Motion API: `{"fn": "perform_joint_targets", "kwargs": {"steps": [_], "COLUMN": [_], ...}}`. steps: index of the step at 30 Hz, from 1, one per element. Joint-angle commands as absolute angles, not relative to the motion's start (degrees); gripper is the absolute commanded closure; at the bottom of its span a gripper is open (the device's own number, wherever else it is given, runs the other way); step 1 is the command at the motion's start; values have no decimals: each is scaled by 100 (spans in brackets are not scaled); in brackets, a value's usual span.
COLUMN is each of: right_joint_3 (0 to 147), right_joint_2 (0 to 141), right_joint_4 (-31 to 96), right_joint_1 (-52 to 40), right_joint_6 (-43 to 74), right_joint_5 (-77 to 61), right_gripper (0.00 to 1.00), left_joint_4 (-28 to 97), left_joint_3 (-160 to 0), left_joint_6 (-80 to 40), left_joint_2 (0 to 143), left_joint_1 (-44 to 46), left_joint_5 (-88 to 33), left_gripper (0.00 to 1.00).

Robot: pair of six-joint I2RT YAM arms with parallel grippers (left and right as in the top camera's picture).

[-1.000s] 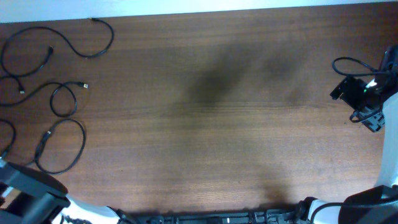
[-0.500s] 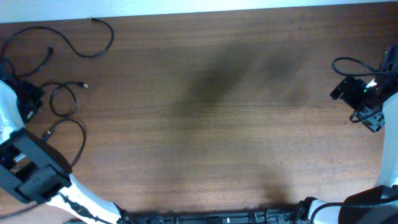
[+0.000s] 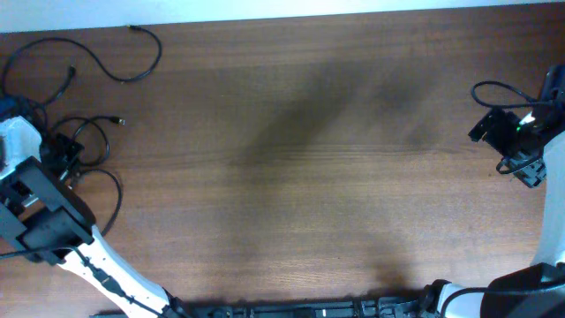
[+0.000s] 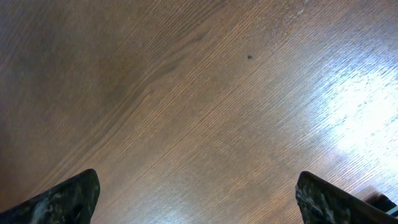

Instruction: Untangle cables

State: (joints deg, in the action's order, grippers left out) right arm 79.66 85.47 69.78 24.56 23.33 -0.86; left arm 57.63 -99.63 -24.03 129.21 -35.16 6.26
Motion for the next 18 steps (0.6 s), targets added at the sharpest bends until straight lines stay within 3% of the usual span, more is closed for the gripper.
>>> {"fn": "perform_joint_targets", "kwargs": {"steps": [1,12,15,18], "right_joint_3": [8031,8031,8031,8031], "right_joint_2": [8536,8536,8536,8536], "right_joint_4": [6963,6963,6963,6963], "right_joint_1": [2477,2477,2477,2477], "right_joint_6": [2292,2292,2292,2292], "right_joint_5": [-14,-16,-14,-16], "right_gripper": [2,2,2,2], "left_joint_4": [5905,6359,7216,7730], "left_joint_3": [-9955,-10593,-11791,-12781], "left_joint_6": [-2416,-2416,-2410,-1509], "left_joint_2": [13056,13026,13004,12958], "left_joint_1": [-3531,-3618,-3621,-3566], "left_joint_5": [679,368,-523,-2038], "left_gripper": [100,100,100,100]}}
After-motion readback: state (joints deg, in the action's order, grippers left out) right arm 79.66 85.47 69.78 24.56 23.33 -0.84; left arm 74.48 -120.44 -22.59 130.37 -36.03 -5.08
